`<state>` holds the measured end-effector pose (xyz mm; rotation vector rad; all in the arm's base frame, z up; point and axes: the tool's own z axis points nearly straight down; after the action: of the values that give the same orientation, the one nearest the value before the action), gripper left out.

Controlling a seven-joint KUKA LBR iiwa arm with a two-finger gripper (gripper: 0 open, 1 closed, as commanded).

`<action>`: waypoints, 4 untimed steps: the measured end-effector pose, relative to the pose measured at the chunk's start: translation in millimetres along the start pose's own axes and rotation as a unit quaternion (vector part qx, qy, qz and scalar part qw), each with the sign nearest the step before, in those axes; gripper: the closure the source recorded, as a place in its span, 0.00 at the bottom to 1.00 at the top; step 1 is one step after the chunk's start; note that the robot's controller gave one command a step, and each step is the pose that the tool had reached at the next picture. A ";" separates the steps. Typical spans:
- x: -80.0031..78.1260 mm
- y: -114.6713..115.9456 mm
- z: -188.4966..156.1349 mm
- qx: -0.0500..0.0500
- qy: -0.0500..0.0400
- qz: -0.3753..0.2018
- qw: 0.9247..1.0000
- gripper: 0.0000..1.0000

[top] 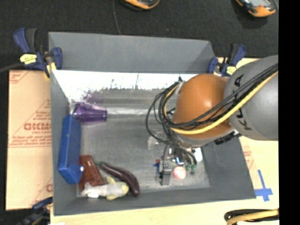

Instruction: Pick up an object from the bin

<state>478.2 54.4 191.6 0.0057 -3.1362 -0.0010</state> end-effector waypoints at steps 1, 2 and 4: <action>-1.8 -0.1 -3.1 0.000 -0.004 0.001 1.000 0.00; -8.1 28.4 9.7 0.001 -0.004 0.051 0.999 0.00; -33.9 -23.8 72.9 -0.001 -0.008 0.118 0.993 0.00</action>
Offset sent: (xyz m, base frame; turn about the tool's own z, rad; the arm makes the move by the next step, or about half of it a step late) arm 0.0112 0.0707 -0.0261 0.1849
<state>511.8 30.8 118.4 -0.3660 -3.1307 -0.0036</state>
